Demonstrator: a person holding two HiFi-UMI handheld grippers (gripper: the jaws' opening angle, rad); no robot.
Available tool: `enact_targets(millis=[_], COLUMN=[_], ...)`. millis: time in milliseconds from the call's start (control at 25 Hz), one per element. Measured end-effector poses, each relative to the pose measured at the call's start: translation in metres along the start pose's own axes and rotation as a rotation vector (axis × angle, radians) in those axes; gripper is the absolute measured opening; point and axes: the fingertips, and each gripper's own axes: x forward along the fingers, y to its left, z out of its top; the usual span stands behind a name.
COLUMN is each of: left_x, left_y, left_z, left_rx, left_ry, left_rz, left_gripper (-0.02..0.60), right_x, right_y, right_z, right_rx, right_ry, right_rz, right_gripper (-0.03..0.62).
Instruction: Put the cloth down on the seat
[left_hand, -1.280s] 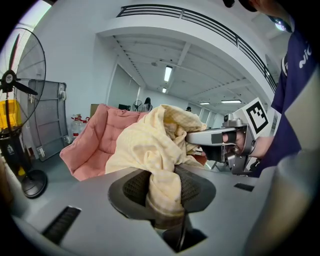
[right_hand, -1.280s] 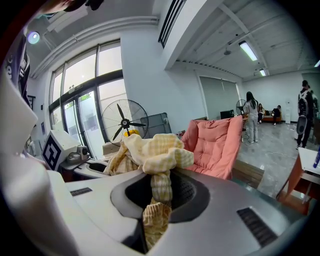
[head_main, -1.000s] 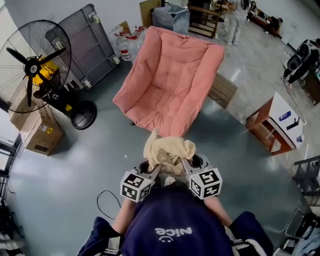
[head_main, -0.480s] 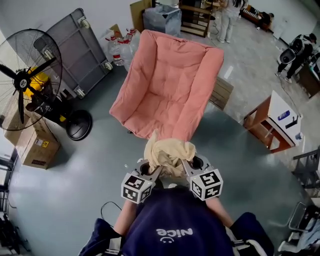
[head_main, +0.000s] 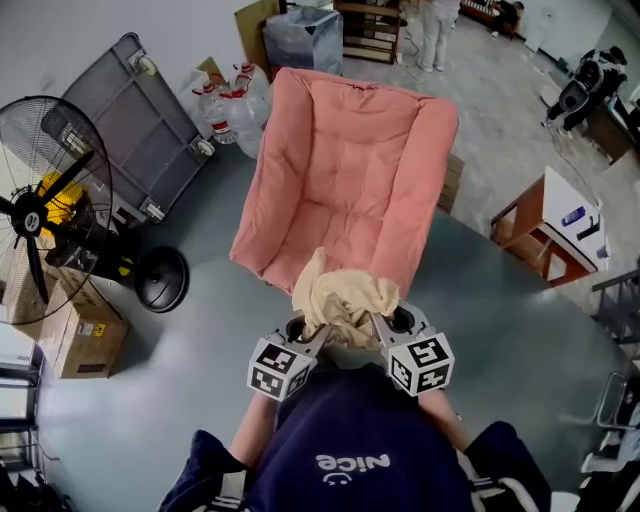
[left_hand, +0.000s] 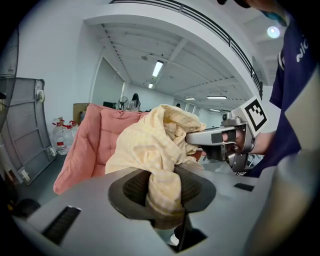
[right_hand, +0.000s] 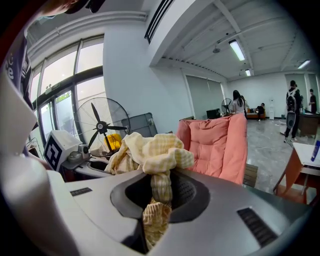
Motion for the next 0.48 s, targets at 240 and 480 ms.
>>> enact_targets(millis=[240,480], left_x=[-0.015,-0.025], left_y=[0.064,0.109], left_z=[0.004,0.004], left_rx=[0.026,0.028], left_ry=[0.023,0.028], left_rz=[-0.044,-0.075], left_gripper=[0.130,0.130], right_x=[0.054,0.090], right_y=[0.028,0.049], right_z=[0.012,0.019], right_rx=[0.031,0.042], right_ry=[-0.008,-0.010], right_rz=[-0.041,-0.070], right_gripper=[0.078,0.078])
